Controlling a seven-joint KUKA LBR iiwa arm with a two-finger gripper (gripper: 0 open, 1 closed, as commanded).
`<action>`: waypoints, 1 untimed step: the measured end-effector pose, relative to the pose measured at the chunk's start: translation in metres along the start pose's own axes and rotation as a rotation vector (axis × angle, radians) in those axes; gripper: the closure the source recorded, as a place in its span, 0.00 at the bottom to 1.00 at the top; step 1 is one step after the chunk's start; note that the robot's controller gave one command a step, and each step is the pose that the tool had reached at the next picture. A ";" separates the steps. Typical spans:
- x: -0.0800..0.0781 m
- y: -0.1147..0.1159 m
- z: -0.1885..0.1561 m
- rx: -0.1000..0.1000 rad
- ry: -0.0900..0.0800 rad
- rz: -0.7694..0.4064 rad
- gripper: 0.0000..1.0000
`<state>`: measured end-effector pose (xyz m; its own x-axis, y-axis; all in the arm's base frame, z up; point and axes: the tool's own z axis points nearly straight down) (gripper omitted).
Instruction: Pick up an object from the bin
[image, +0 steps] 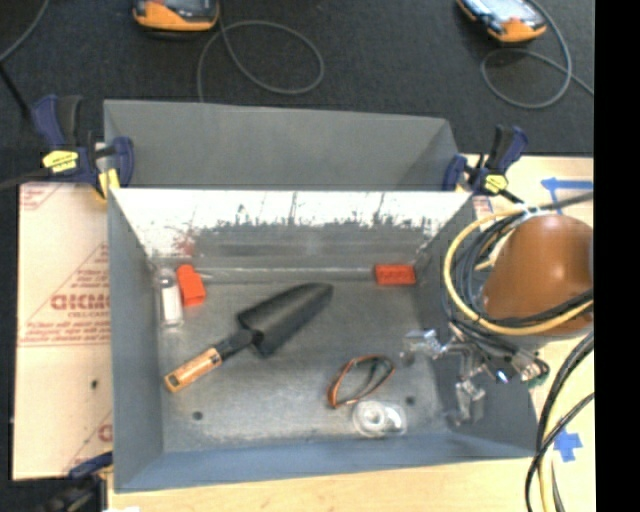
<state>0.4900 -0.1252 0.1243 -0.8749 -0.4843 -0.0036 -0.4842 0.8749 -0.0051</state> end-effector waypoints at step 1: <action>-0.023 0.027 0.004 -0.001 0.002 0.145 0.00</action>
Offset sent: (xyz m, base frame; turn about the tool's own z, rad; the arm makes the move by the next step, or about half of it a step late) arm 0.0201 0.0767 -0.0193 -0.1531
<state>0.4968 -0.0900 0.1206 -0.9358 -0.3525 -0.0018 -0.3524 0.9358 -0.0038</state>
